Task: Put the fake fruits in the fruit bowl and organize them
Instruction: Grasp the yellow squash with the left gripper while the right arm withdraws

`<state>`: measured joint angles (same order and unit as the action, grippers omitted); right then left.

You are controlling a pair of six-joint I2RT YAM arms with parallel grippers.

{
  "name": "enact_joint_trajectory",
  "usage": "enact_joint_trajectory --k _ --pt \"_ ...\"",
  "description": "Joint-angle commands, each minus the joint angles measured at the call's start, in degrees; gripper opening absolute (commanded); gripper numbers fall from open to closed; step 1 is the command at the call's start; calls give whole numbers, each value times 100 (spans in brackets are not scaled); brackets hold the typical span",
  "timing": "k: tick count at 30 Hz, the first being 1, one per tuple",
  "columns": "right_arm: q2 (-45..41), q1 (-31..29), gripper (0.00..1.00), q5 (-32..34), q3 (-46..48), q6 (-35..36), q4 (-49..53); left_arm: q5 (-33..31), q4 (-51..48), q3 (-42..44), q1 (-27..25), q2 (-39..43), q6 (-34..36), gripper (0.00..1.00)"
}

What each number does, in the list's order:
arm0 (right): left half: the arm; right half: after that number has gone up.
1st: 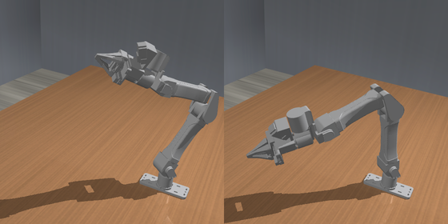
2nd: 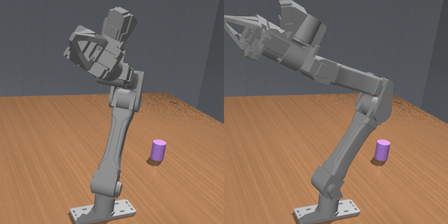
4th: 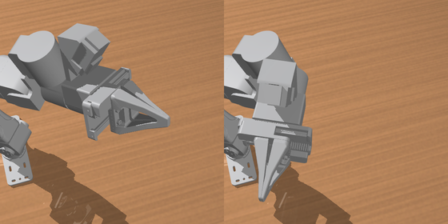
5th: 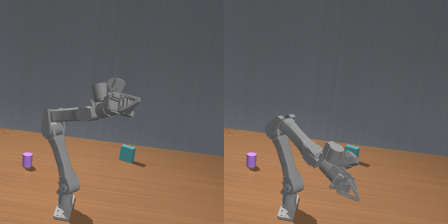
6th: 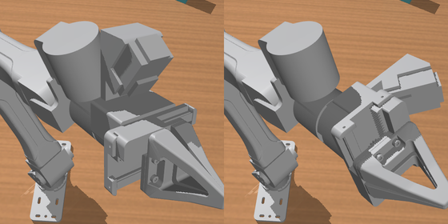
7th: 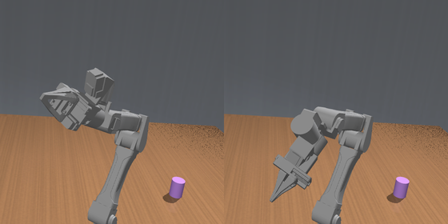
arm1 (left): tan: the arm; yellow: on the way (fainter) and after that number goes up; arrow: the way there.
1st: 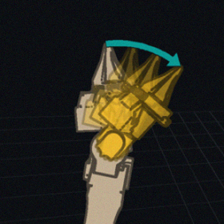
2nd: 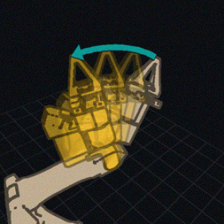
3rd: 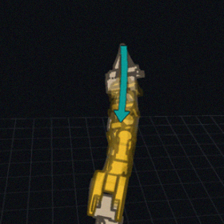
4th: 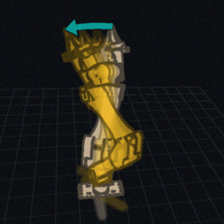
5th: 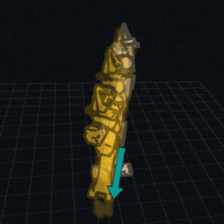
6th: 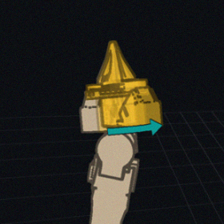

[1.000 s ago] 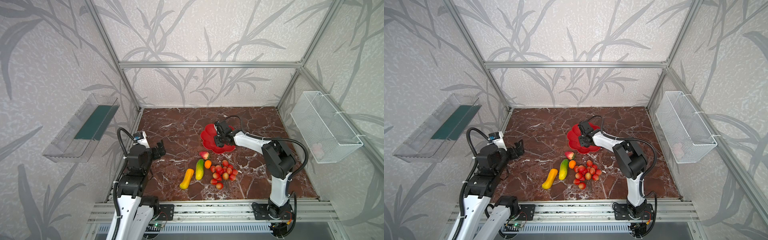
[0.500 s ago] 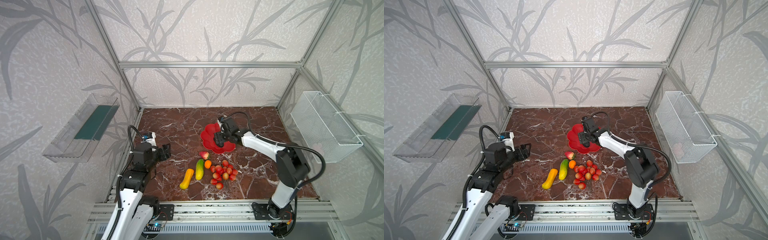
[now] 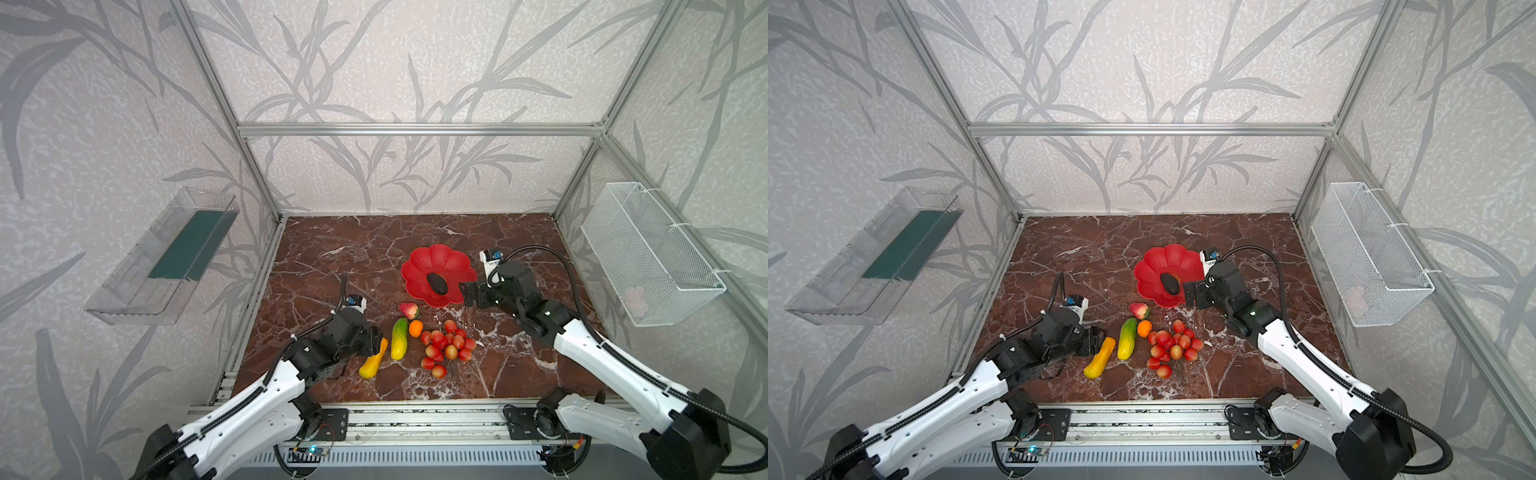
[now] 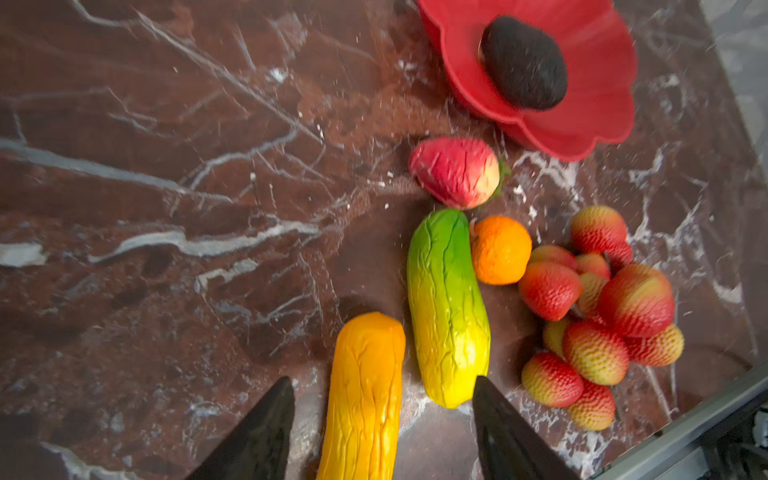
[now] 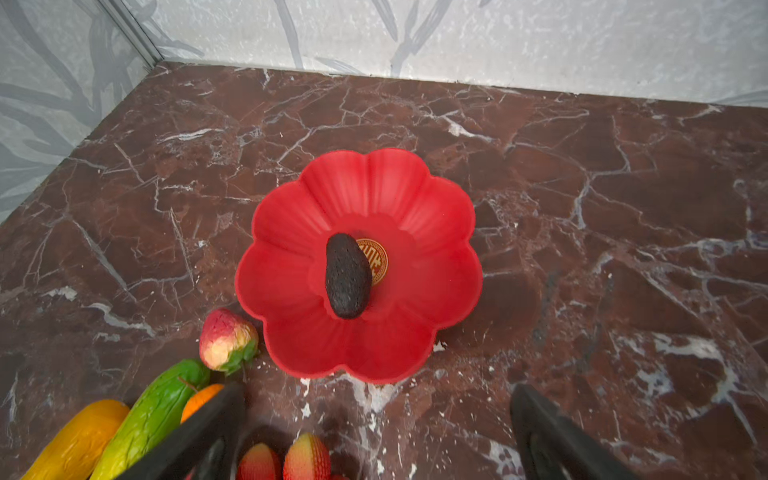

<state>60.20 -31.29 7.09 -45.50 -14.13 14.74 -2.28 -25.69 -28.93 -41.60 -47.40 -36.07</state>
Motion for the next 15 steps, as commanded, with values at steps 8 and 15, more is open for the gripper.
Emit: enact_joint_trajectory --k 8,15 --pt "-950 44 99 106 503 -269 493 -308 339 218 -704 -1152 -523 69" --pt "-1327 54 99 151 673 -363 671 -308 599 398 -745 -1623 -820 51"
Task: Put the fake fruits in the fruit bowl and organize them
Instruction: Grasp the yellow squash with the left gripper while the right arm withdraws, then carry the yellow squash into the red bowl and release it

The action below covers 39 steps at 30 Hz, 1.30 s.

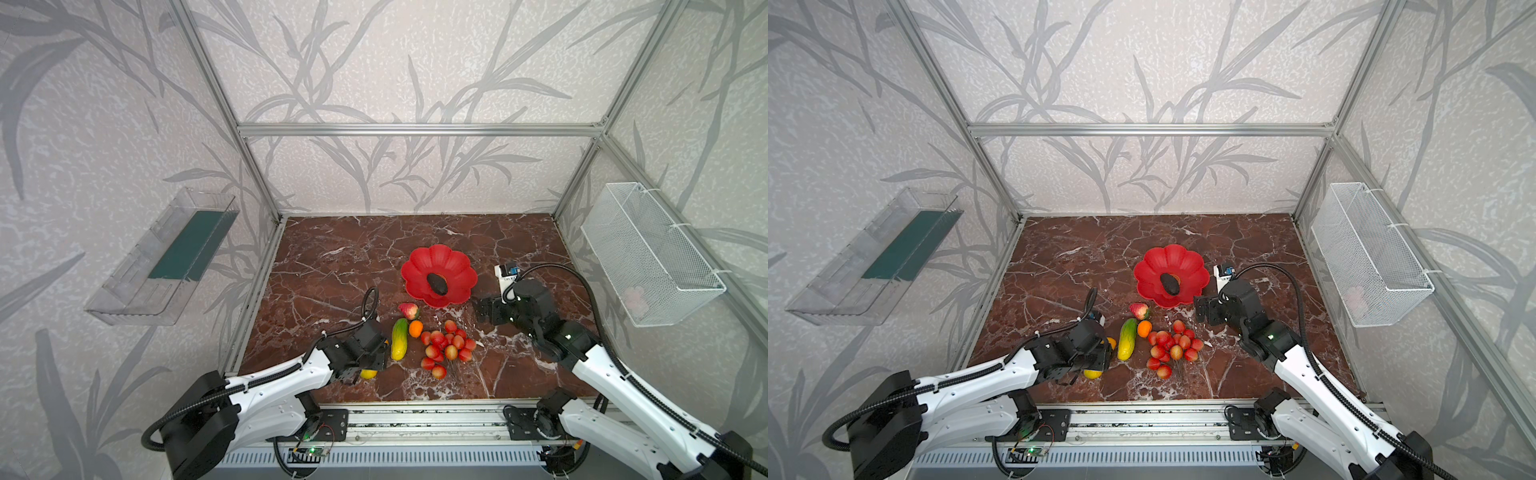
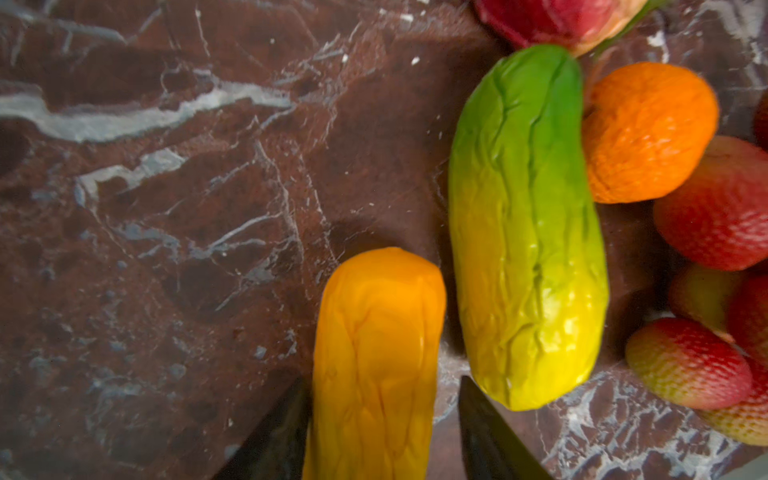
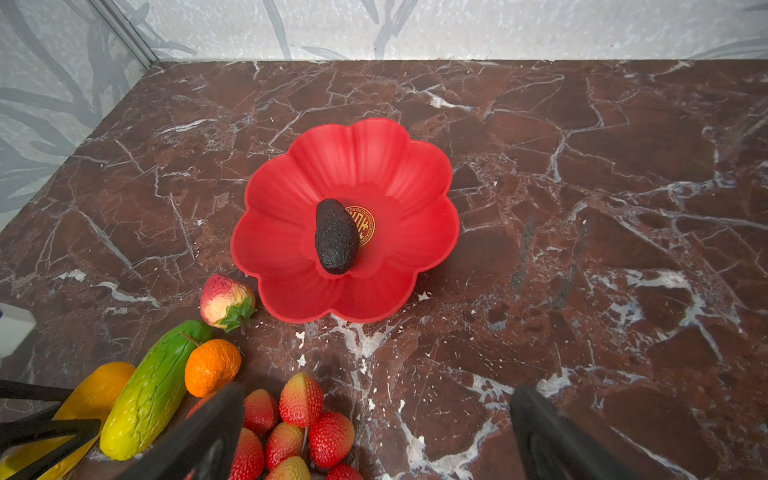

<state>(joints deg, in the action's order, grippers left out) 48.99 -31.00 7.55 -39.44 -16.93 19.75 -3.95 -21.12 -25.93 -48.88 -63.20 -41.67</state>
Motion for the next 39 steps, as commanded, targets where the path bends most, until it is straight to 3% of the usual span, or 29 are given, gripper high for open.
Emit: enact_joint_trajectory --k 1,8,16,26,32,39 --pt "-286 28 99 136 96 -80 201 -149 205 129 -16 -48 -263 49" --pt "-670 34 99 282 187 -76 373 -272 157 54 -10 108 -89 39" --pt "-900 46 99 350 245 -100 469 -438 288 -999 95 527 547 39" --pt "-1314 49 99 366 314 -176 876 293 857 -3309 688 -1976 1549 37" --pt "-1737 52 99 422 350 -232 1216 739 943 -4580 1200 -3538 1479 34" --pt "-1898 55 99 488 215 -123 1487 697 913 -5530 1294 -4729 1483 34"
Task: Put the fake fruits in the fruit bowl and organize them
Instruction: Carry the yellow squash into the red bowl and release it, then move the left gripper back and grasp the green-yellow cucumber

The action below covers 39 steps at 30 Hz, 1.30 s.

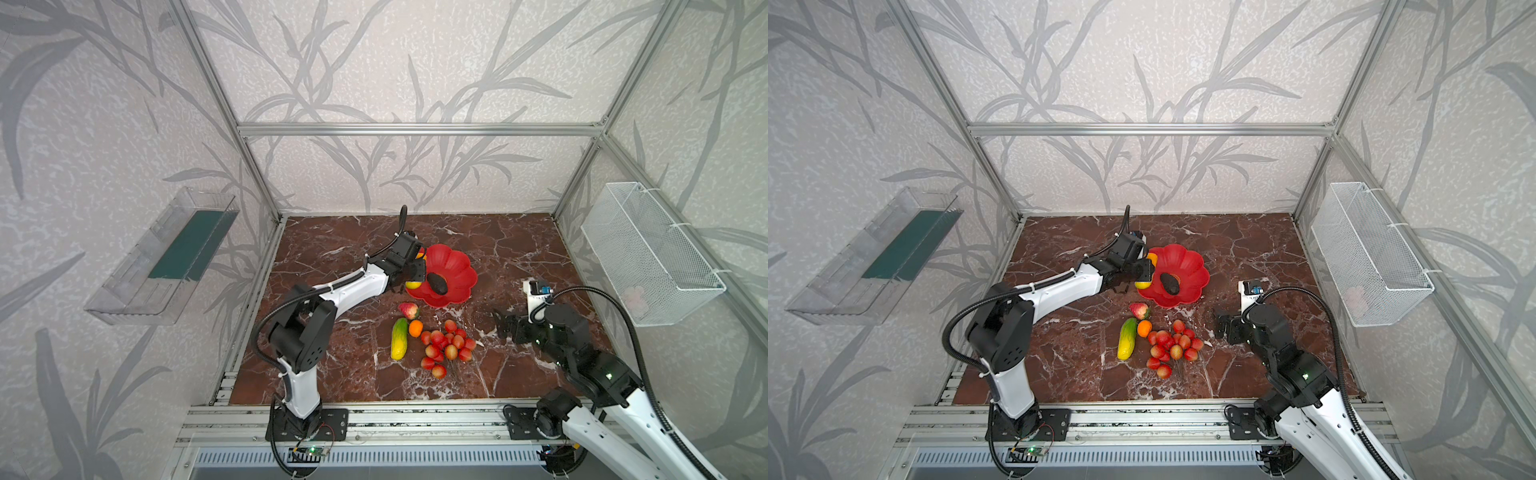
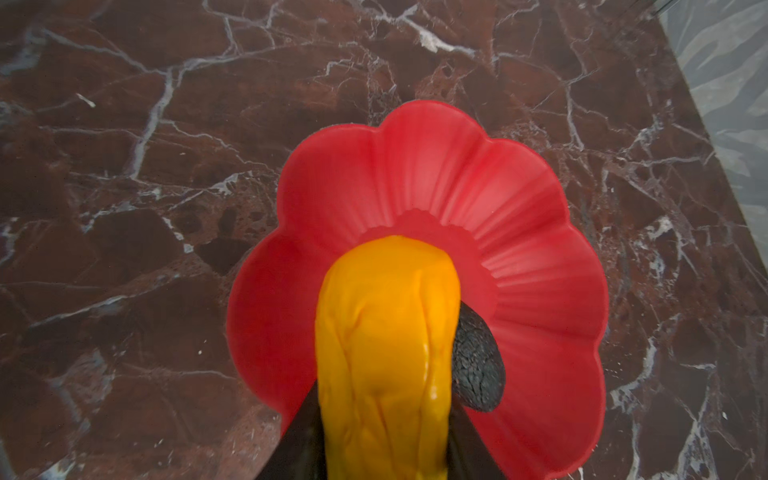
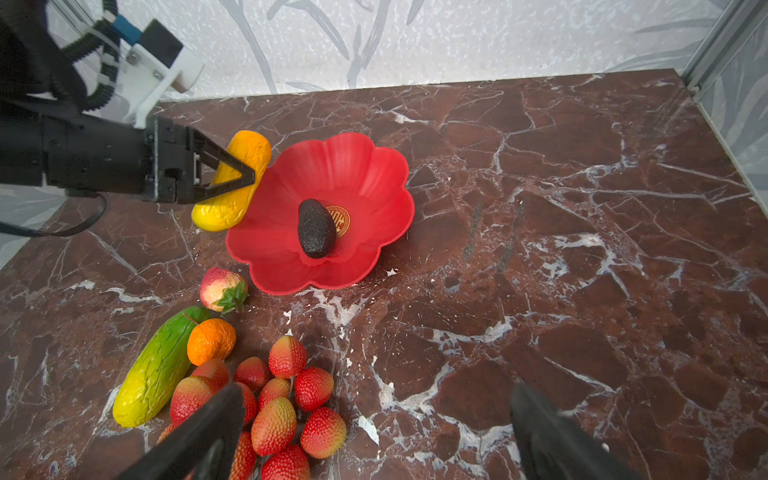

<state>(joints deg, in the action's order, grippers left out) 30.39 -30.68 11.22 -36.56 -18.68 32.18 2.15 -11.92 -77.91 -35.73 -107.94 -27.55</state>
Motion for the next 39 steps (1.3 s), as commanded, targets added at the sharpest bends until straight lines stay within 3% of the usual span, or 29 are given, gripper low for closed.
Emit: enact_joint_trajectory --k 1,7,12,16,22,25,32,39 --pt "-40 25 99 134 -100 76 277 100 -27 -472 -19 -428 51 34" --pt "-49 35 99 161 -218 160 349 171 -163 -906 -16 -1088 -263 34" --pt "14 31 99 154 -196 180 278 303 -163 -959 -15 -1154 -371 49" --pt "141 28 99 156 -210 198 202 191 -102 -849 -14 -757 -232 64" --pt "377 34 99 117 -169 227 -51 -78 -121 -508 -7 416 -20 69" --pt "540 28 99 108 -100 233 -206 -316 -199 102 -7 1260 0 69" --pt "981 42 99 -66 121 153 -700 -387 -313 2641 -76 3365 -640 70" --pt "1361 50 99 -198 131 85 -996 -471 -290 4119 -640 4268 -1218 70"
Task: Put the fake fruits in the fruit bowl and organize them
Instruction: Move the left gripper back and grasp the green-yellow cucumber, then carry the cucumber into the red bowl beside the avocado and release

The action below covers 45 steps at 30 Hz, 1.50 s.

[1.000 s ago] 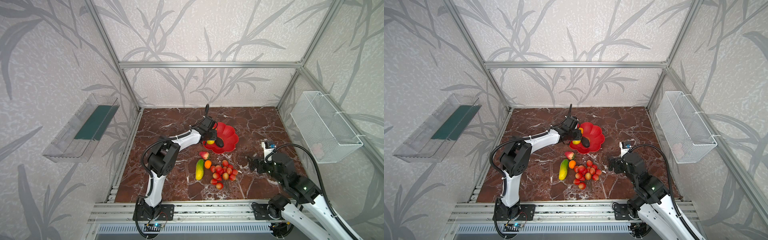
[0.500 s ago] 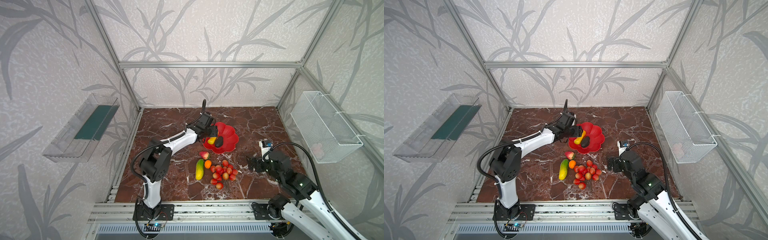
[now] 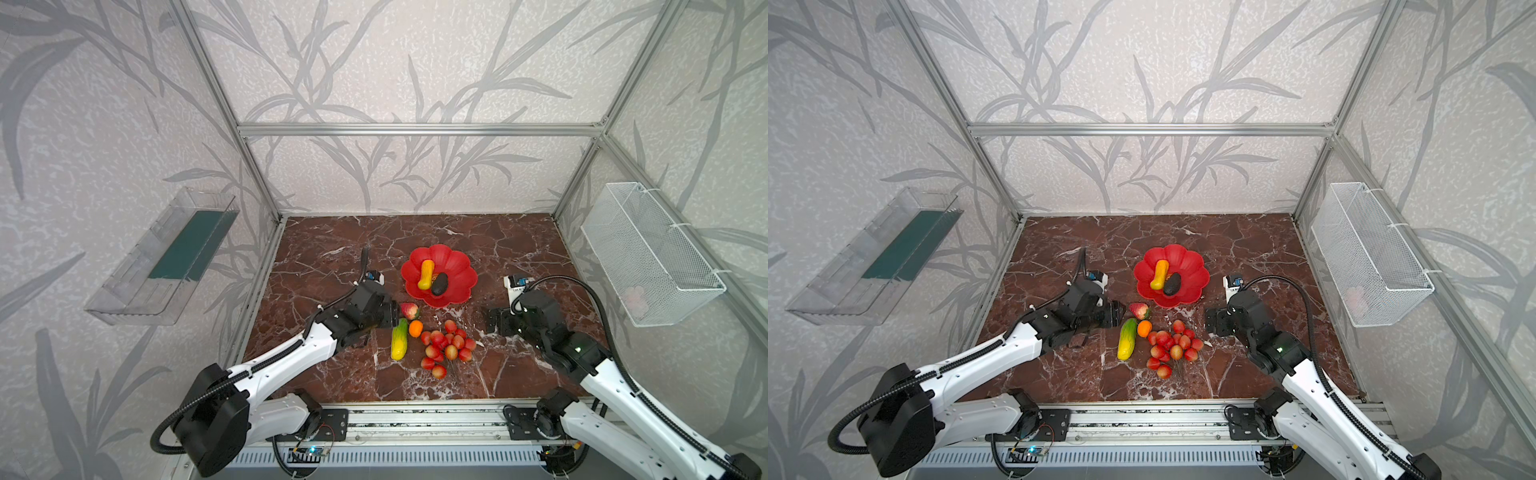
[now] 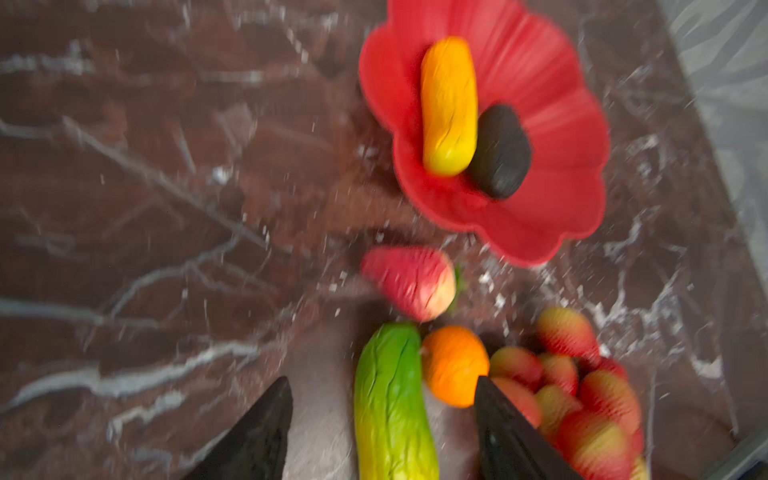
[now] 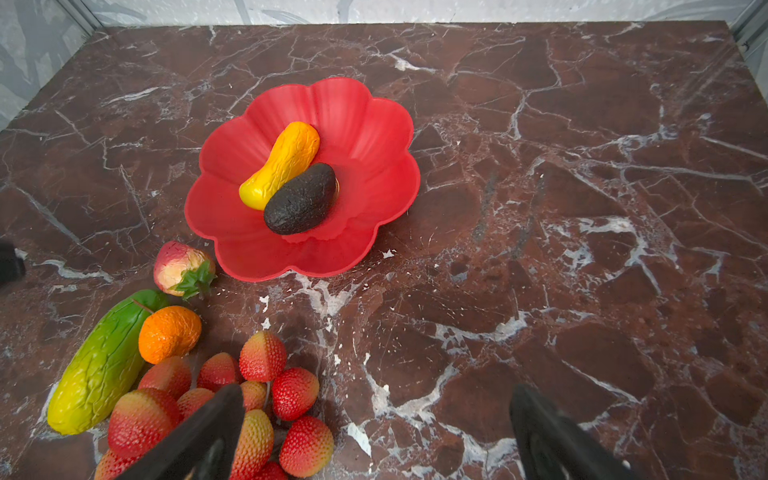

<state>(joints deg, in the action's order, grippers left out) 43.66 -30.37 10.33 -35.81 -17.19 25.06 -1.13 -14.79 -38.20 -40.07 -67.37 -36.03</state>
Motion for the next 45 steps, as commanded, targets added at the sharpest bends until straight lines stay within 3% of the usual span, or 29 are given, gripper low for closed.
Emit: enact_joint_trajectory --k 1,12,15,18,23,27,33,36,45 --pt "55 22 99 -134 58 -81 -302 -147 46 229 -319 199 -416 70" --pt "-370 16 99 -94 224 -267 -9 178 622 129 -739 -1107 -587 70" --pt "-582 21 99 -36 233 -276 159 196 636 158 -755 -1329 -637 66" --pt "-752 20 99 13 266 -284 259 234 765 299 -758 -1363 -690 56" --pt "-823 18 99 13 310 -313 270 251 736 492 -759 -1026 -705 39" --pt "-771 22 99 9 319 -304 232 79 160 422 -765 -228 -459 38" --pt "-699 18 99 -29 364 -325 94 -157 -492 -288 -750 593 482 38" --pt "-663 20 99 -59 375 -331 69 66 -338 -940 -741 180 1007 39" --pt "-1180 22 99 90 325 -365 625 920 -79 -3461 -750 -2612 2004 38"
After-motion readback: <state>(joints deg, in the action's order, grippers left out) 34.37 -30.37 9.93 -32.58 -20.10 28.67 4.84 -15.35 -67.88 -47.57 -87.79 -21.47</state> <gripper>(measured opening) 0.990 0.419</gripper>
